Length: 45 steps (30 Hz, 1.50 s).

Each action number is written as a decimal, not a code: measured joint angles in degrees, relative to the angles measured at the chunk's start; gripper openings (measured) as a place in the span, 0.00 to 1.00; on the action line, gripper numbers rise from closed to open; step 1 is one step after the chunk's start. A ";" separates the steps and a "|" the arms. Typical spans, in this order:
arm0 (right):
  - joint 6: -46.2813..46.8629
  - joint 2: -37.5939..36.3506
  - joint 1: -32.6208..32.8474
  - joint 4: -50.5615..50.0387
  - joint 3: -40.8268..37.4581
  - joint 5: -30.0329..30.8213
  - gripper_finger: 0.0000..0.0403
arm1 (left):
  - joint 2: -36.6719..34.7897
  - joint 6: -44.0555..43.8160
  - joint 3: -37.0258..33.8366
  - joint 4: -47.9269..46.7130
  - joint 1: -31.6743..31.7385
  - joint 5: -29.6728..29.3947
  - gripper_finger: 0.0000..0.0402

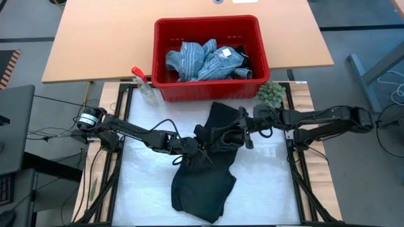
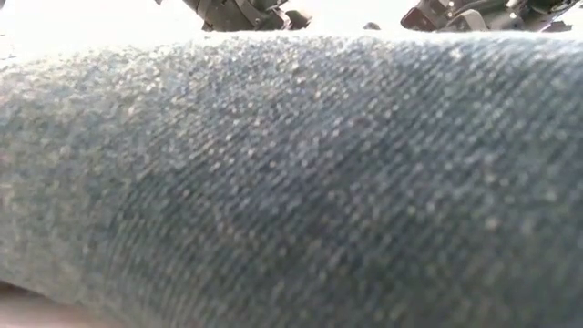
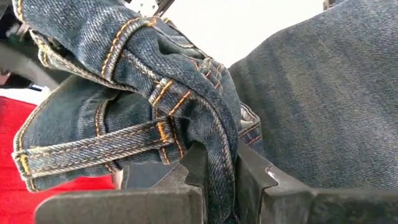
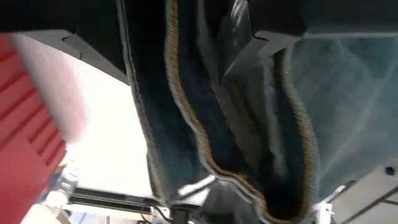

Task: Fold Laundry from Bin
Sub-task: Fold the dark blue pants

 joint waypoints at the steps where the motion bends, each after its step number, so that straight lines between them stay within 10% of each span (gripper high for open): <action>1: 0.16 -0.03 0.39 0.36 0.01 -0.01 0.56 | 0.00 -0.46 0.00 0.04 0.14 -0.13 0.06; 9: 4.52 -0.11 2.73 2.84 -0.01 0.15 0.07 | 0.00 -8.91 -0.02 1.09 2.37 0.18 0.20; 14: 4.53 -2.61 4.52 0.92 -0.09 4.19 0.06 | -0.52 -18.67 0.00 -2.17 4.59 -2.51 0.32; 19: 2.67 -7.25 10.68 4.52 -5.97 12.29 0.06 | -1.57 -27.02 -0.13 -5.67 6.60 8.03 0.45; 32: 0.78 -8.11 27.59 19.31 -18.65 35.41 0.06 | -0.93 -38.87 -10.01 22.93 12.27 21.68 0.64; 45: -0.10 -5.60 28.81 23.57 -18.67 37.81 0.06 | -0.07 -43.99 -9.73 23.90 12.44 22.71 0.67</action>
